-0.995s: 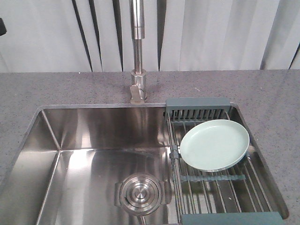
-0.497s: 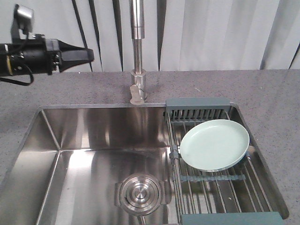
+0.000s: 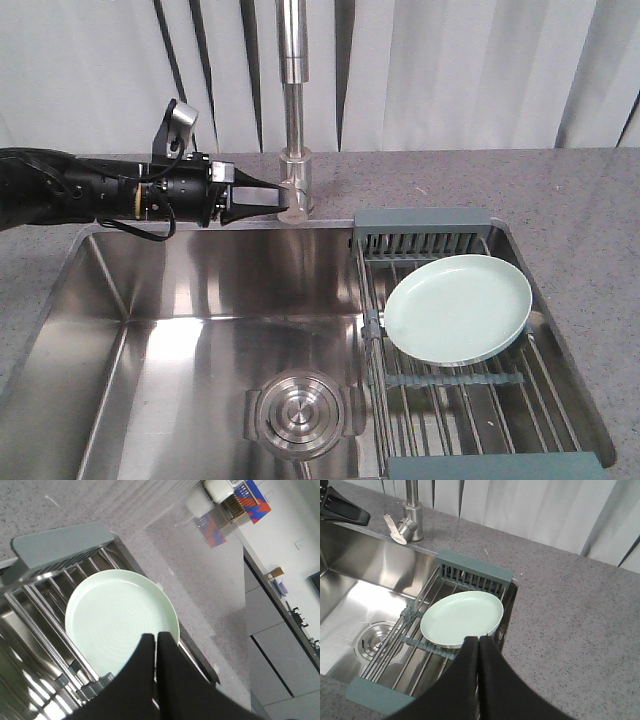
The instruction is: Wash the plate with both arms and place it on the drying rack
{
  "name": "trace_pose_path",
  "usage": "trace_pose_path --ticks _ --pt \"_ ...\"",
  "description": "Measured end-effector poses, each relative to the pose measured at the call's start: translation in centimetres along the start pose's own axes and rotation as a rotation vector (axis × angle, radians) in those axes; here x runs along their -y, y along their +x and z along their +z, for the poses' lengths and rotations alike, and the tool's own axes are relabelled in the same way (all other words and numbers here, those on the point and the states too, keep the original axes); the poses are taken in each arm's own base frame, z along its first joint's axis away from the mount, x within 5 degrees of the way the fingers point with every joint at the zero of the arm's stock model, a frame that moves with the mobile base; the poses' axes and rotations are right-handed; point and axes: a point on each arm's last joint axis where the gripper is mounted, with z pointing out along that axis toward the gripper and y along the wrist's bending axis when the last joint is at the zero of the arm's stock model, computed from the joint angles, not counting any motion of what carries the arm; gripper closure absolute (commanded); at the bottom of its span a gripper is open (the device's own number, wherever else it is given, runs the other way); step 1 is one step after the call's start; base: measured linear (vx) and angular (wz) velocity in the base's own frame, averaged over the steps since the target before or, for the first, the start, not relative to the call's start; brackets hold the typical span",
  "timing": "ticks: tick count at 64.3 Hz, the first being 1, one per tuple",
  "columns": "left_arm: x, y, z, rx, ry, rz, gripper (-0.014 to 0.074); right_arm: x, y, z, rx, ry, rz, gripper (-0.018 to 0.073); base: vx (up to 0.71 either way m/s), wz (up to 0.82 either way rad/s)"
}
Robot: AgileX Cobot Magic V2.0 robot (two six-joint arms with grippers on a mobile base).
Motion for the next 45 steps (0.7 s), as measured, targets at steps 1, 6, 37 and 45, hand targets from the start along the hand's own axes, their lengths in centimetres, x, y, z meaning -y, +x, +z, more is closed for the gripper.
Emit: trace_pose_path --ticks 1,6,37,45 --pt "-0.1 0.0 0.1 0.004 -0.003 -0.003 0.0603 0.0 0.0 0.0 0.0 0.0 0.0 0.0566 0.0 0.0" --pt "-0.5 0.1 0.6 0.017 -0.002 -0.026 0.0603 0.0 0.0 0.0 0.0 0.0 0.0 0.0566 0.0 0.0" --pt "-4.4 0.1 2.5 0.088 -0.032 -0.14 0.0603 0.0 0.0 0.0 0.0 0.0 0.0 0.0566 0.0 0.0" --pt "-4.4 -0.8 2.7 0.107 -0.027 -0.118 0.0603 0.0 0.0 0.0 0.0 0.0 0.0 0.0566 0.0 0.0"
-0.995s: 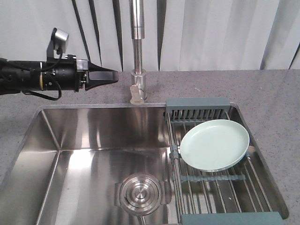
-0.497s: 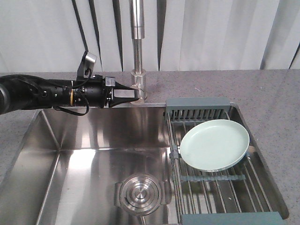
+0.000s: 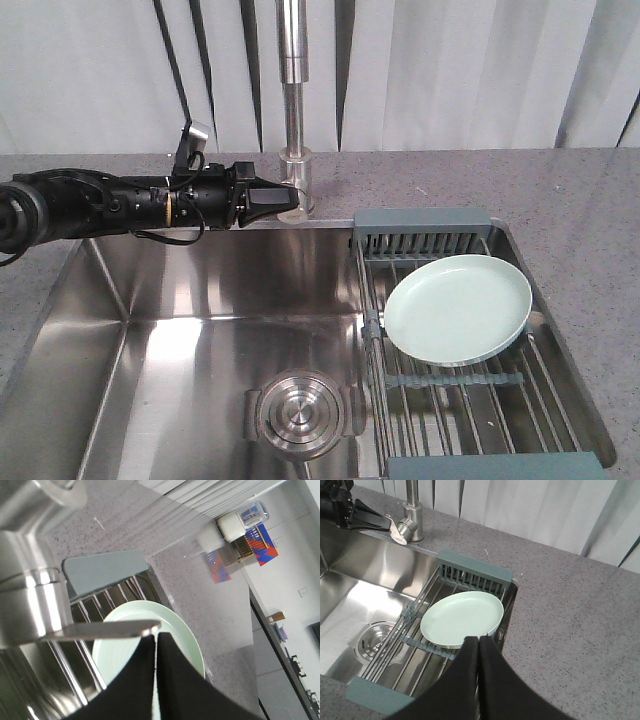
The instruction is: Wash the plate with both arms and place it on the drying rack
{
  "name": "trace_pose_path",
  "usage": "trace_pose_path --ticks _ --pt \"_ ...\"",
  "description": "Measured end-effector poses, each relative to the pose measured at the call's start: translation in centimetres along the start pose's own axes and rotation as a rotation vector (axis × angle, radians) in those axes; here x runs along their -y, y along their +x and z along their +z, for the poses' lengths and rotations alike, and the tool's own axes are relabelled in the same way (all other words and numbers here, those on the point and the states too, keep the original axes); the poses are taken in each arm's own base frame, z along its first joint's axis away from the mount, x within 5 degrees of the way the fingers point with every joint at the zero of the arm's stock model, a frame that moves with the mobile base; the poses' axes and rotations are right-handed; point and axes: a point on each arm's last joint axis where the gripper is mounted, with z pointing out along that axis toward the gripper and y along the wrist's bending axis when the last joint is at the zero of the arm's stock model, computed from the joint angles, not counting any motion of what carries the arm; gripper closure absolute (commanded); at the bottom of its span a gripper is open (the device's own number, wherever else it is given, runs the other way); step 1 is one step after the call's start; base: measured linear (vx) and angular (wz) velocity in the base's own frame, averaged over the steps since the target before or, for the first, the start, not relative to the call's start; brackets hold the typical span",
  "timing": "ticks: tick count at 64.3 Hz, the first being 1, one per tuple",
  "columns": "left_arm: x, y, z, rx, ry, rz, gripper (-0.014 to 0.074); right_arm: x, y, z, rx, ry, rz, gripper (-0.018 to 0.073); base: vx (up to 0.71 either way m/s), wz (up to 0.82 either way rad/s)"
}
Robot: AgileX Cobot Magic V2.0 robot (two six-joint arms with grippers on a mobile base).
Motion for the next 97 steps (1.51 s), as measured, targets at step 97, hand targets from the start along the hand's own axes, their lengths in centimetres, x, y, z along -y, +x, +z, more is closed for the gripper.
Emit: trace_pose_path --ticks 97 --pt "0.4 -2.6 -0.1 0.116 0.188 -0.065 0.0603 0.0 0.0 0.0 0.002 0.0 0.0 0.0566 0.0 0.0"
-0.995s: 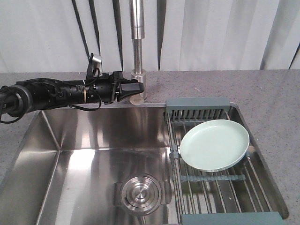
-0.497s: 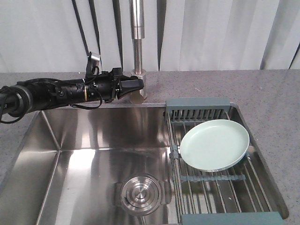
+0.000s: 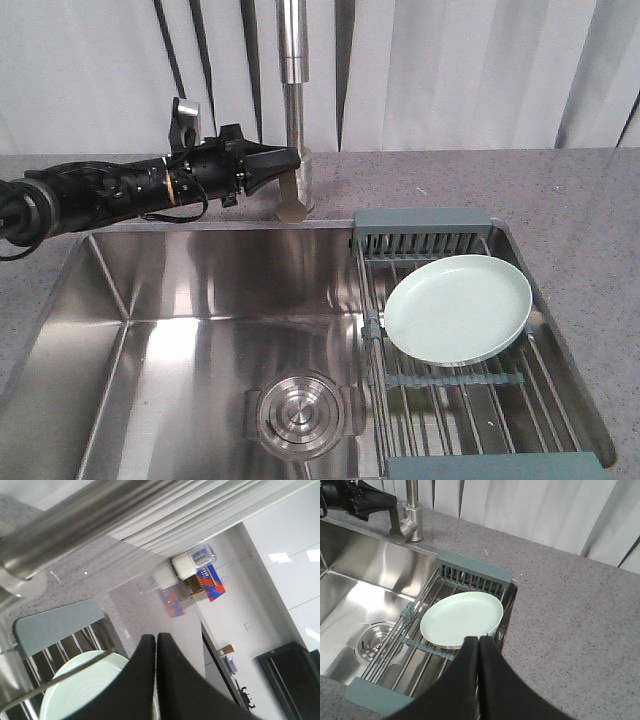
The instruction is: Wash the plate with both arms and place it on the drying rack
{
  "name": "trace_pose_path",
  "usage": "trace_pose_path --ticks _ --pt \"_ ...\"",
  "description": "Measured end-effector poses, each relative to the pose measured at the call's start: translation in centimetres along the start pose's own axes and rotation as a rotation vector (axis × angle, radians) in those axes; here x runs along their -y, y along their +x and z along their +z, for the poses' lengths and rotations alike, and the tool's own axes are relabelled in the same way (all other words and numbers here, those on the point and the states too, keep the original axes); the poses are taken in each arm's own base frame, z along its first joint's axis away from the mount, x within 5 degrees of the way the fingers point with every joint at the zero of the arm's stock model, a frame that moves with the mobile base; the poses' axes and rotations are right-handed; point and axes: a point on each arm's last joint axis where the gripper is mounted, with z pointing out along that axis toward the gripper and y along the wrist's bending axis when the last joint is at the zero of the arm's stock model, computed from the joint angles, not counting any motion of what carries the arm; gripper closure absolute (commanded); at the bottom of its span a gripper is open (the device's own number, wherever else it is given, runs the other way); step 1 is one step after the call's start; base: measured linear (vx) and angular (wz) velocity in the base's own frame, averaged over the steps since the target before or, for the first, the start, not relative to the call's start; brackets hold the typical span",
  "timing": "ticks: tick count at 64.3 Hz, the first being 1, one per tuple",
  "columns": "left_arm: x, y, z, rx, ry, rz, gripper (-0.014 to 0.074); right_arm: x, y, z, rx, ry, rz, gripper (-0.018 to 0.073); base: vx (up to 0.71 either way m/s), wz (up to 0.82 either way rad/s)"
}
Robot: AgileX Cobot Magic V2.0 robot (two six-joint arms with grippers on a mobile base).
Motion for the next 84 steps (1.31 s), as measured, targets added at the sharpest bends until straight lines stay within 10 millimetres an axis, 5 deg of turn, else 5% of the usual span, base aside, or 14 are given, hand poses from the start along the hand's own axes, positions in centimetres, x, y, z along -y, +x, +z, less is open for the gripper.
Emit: trace_pose_path --ticks 22,46,55,64,76,84 --pt "5.0 -4.3 -6.7 0.072 -0.027 0.172 0.0603 -0.1 -0.2 0.0 0.021 -0.01 0.006 0.0566 0.0 0.0" --pt "19.8 -3.6 -14.3 0.0 -0.216 0.657 0.0603 -0.7 -1.1 -0.1 0.123 -0.079 0.025 0.0566 0.0 0.0" --pt "25.2 -0.5 -16.4 0.013 -0.257 0.782 0.0603 -0.7 -1.2 -0.1 0.135 -0.084 0.029 0.0566 0.0 0.0" --pt "27.6 4.2 -18.2 0.034 -0.275 0.799 0.0603 -0.7 -1.4 -0.1 0.157 -0.079 0.03 0.0566 0.0 0.0" --pt "26.9 11.6 -19.6 0.034 -0.297 0.738 0.0603 -0.7 -1.1 0.4 0.151 -0.074 -0.038 0.0566 0.0 0.0" --pt "25.2 17.0 -20.2 0.023 -0.301 0.693 0.0603 -0.8 0.8 2.9 0.093 -0.08 -0.049 0.0566 0.0 0.0"
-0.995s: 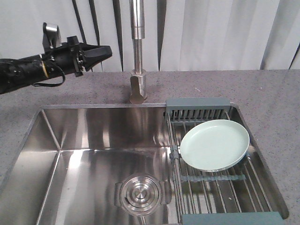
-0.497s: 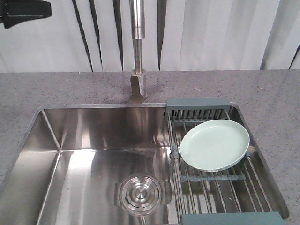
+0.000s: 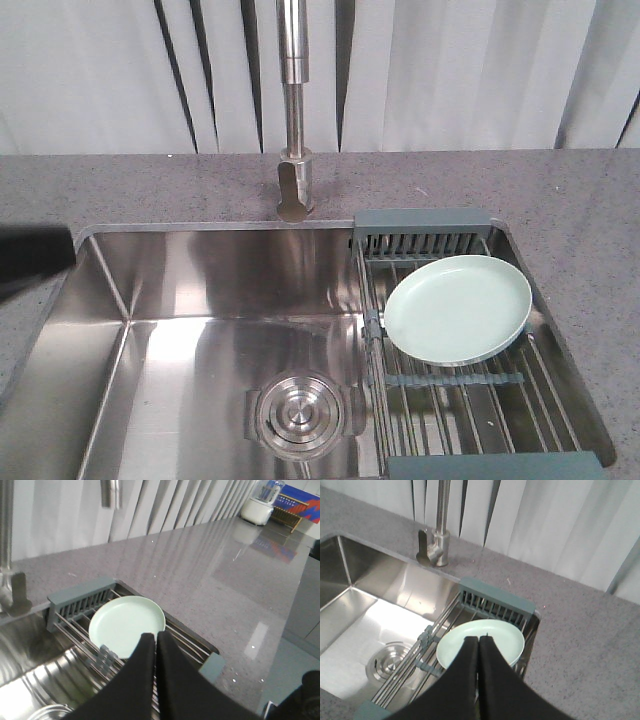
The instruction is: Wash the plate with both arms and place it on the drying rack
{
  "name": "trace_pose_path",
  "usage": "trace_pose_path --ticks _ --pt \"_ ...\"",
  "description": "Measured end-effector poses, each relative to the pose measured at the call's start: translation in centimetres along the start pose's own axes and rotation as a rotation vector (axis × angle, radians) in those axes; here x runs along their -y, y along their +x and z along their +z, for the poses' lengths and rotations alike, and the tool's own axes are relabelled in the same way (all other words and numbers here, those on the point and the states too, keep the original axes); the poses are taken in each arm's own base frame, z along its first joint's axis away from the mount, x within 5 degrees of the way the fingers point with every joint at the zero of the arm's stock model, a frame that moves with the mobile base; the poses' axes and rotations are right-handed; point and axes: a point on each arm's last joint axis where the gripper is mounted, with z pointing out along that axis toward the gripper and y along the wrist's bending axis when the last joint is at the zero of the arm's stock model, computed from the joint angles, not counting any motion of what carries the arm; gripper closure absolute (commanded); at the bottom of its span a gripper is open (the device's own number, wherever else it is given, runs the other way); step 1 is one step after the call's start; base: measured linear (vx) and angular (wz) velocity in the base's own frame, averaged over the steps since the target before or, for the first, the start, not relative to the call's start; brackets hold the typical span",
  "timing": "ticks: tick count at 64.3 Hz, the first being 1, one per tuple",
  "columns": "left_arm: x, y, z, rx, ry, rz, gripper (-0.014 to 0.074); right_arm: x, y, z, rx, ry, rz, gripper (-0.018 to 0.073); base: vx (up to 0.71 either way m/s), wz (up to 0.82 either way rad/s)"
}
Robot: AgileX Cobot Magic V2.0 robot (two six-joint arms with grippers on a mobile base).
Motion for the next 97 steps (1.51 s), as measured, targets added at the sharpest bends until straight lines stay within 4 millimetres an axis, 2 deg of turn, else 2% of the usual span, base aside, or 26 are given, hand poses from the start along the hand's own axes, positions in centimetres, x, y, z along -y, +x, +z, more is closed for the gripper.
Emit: trace_pose_path --ticks 7,14,19,25,86,90,97 --pt "1.3 4.5 -0.6 0.003 -0.02 -0.023 0.0603 -0.2 3.2 2.7 -0.075 -0.012 0.025 0.0566 0.0 0.0" --pt "1.5 8.1 -0.8 0.015 -0.059 -0.044 0.0603 -0.6 6.1 4.5 -0.163 -0.033 0.046 0.0566 0.0 0.0" --pt "1.6 9.8 -0.9 0.026 -0.083 -0.05 0.0603 -0.8 7.5 5.2 -0.212 -0.047 0.056 0.0566 0.0 0.0" --pt "1.7 10.9 -1.0 0.033 -0.093 -0.048 0.0603 -1.0 8.4 5.6 -0.255 -0.061 0.063 0.0566 0.0 0.0" --pt "1.9 11.0 -1.0 0.038 -0.086 -0.046 0.0603 -1.2 8.8 5.7 -0.285 -0.073 0.068 0.0566 0.0 0.0" --pt "2.0 10.7 -1.0 0.077 -0.064 -0.064 0.0603 -1.2 8.8 5.7 -0.285 -0.073 0.068 0.0566 0.0 0.0" --pt "2.8 9.2 -1.3 0.244 0.03 -0.142 0.0603 -1.2 8.8 5.7 -0.285 -0.073 0.068 0.0566 0.0 0.0"
